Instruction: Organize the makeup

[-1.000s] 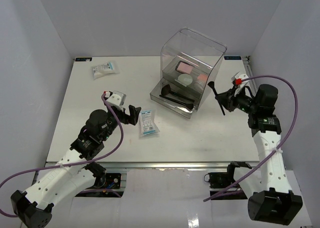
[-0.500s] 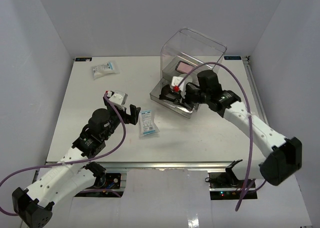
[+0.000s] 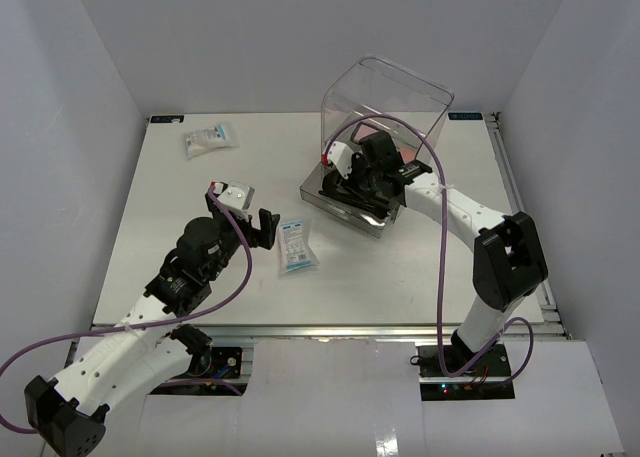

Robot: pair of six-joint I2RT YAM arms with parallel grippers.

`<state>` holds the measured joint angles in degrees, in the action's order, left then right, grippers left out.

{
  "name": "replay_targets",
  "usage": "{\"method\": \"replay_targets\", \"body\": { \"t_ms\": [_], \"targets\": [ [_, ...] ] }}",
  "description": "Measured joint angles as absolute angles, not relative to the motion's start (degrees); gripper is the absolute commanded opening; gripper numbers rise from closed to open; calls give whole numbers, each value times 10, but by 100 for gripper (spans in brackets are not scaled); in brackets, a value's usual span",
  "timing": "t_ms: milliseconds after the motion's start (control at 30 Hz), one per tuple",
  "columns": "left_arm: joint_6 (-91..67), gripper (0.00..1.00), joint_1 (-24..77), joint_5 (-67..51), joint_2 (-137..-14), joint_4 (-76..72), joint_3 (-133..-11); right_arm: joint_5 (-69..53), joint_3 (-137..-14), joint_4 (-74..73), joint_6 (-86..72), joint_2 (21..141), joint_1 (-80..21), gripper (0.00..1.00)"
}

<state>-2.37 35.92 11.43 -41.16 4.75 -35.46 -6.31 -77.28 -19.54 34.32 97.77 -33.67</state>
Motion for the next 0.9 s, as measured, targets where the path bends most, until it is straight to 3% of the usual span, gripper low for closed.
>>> {"method": "replay_targets", "body": {
  "t_ms": [100,167,233,367,467,767,833,900],
  "targets": [
    [-24,98,358,114,-411,48,-355,-61,-776,-196,337,979,-336,56],
    [-24,98,358,114,-411,48,-355,-71,-780,-196,332,978,-336,53],
    [-24,98,358,114,-410,48,-355,-100,-785,-205,333,975,-336,45],
    [-24,98,358,114,-408,48,-355,-210,-791,-246,359,960,-338,17],
    [-24,98,358,114,-406,48,-355,-283,-791,-283,390,954,-352,9],
    [-24,98,356,114,-404,48,-355,-188,-807,-290,368,1036,-434,9],
    [-24,98,355,114,-404,48,-355,-137,-810,-284,353,1055,-435,11],
    [-24,98,354,114,-404,48,-355,-76,-813,-274,340,1068,-435,21]
  ]
}}
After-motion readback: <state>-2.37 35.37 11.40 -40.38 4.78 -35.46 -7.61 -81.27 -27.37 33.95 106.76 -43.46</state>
